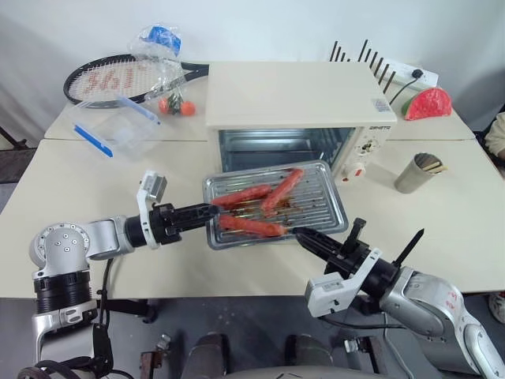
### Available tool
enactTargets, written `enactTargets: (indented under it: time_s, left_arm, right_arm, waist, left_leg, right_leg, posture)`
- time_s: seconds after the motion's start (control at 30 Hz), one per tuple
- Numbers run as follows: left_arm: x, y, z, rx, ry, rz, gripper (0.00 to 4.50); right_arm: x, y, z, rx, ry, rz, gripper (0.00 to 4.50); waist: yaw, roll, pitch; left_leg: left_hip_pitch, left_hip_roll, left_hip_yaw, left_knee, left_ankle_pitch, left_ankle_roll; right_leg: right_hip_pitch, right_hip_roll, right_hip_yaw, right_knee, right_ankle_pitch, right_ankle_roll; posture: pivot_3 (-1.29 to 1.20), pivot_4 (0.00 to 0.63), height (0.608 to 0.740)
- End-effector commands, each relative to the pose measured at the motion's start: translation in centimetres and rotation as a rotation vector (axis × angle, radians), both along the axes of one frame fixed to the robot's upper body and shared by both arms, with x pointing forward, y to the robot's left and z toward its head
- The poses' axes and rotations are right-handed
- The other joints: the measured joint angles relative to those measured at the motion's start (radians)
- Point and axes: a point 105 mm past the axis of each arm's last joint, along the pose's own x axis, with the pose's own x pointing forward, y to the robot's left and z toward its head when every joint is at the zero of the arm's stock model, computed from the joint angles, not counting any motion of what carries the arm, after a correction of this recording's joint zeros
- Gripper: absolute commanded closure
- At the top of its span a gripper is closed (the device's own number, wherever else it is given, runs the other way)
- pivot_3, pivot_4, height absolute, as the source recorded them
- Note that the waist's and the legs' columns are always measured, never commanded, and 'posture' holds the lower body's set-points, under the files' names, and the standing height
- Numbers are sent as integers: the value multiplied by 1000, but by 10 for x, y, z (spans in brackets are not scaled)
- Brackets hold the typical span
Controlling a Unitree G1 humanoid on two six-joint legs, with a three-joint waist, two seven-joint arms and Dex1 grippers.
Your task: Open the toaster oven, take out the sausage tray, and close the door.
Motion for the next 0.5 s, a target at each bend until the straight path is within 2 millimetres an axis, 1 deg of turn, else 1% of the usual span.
enactTargets:
  time_s: [0.03, 0.17, 0.3, 0.5]
  left_arm:
    - [-3, -1, 4, -15, -14, 2, 33]
    - [2, -1, 5, -41, -10, 36, 33]
    - [-2, -2, 4, -29, -3, 24, 33]
    - [-3, 6, 1, -14, 20, 45, 33]
  right_arm:
    - [-4, 1, 12, 19, -48, 25, 4500]
    - [-3, 1, 11, 18, -48, 27, 4500]
    - [-3, -1, 11, 15, -49, 24, 4500]
    - [-2, -1, 11, 14, -49, 21, 4500]
  waist:
    - [0, 0, 0]
    - [-1, 0, 0]
    - [-1, 0, 0]
    - [-1, 0, 0]
  left_leg:
    - [0, 0, 0, 0, 0, 0]
    - [0, 0, 0, 0, 0, 0]
    - [0, 0, 0, 0, 0, 0]
    - [0, 0, 0, 0, 0, 0]
  right_leg:
    - [0, 0, 0, 0, 0, 0]
    - [0, 0, 0, 0, 0, 0]
    - [0, 0, 0, 0, 0, 0]
    - [0, 0, 1, 0, 0, 0]
  posture:
    - [0, 150, 740]
    - [0, 150, 740]
    - [0, 150, 740]
    - [0, 150, 740]
